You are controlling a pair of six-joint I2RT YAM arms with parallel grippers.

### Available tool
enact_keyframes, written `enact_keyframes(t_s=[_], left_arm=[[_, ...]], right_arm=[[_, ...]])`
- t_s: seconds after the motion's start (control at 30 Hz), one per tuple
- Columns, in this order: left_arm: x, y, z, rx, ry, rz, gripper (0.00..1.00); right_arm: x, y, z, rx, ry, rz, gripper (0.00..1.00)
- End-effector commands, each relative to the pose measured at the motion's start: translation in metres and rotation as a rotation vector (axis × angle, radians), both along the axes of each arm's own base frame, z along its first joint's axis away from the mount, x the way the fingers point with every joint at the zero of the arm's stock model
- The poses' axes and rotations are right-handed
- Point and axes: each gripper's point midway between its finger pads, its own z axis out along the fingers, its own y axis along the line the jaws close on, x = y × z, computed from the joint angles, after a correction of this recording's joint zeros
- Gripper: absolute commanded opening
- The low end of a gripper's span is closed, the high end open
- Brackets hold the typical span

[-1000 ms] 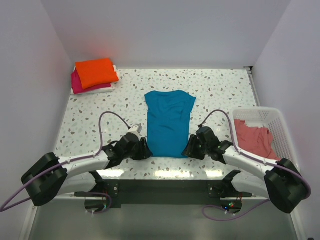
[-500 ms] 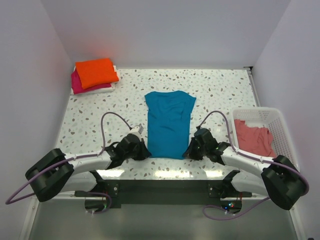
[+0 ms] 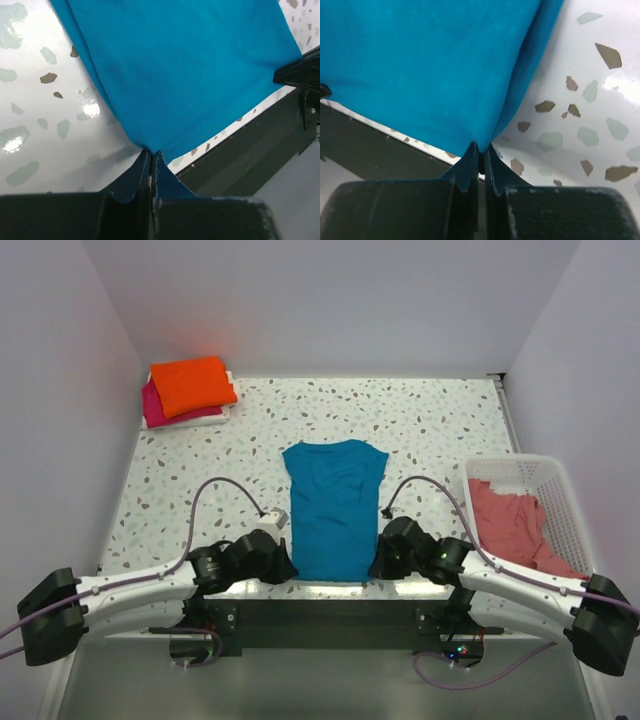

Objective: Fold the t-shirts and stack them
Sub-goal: Fold the tshirt

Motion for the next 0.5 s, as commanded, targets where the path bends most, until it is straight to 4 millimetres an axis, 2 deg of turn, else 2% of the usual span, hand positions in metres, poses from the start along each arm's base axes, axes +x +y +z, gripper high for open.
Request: enact_keyframes(t_s=[0.0,0.13,0.17,0.23,0.3,0.33,0.4,0.43,0.47], left_arm=[[-0.003,0.02,0.008,0.044,-0.009,0.066,0.0],[0.013,0.025,0.04,0.034,-0.092,0.131,0.0],[0.016,0.026,0.045,0.037,-0.107,0.136,0.0],[0.026,0.024,0.065,0.034,-0.151,0.162,0.0],[0.033,0.023,0.075,0.053,-0.182,0.167,0.0],[0.04,0.02,0.088,0.046,-0.213,0.17,0.0],[0.047,0.018,0.095,0.063,-0.239,0.18,0.0],[0.054,0.016,0.105,0.06,-0.269,0.181,0.0],[0.058,0.013,0.106,0.072,-0.274,0.176,0.0]], right_arm=[[0.008,-0.013,0.026,-0.075,-0.106,-0.012,0.0],[0.021,-0.025,0.048,-0.141,-0.177,-0.032,0.0],[0.027,-0.023,0.061,-0.136,-0.206,-0.033,0.0],[0.032,-0.027,0.069,-0.169,-0.227,-0.049,0.0],[0.041,-0.026,0.085,-0.17,-0.268,-0.063,0.0],[0.045,-0.029,0.089,-0.187,-0.285,-0.077,0.0],[0.054,-0.026,0.102,-0.193,-0.318,-0.086,0.0],[0.058,-0.028,0.106,-0.21,-0.335,-0.099,0.0],[0.063,-0.025,0.113,-0.221,-0.347,-0.095,0.0]])
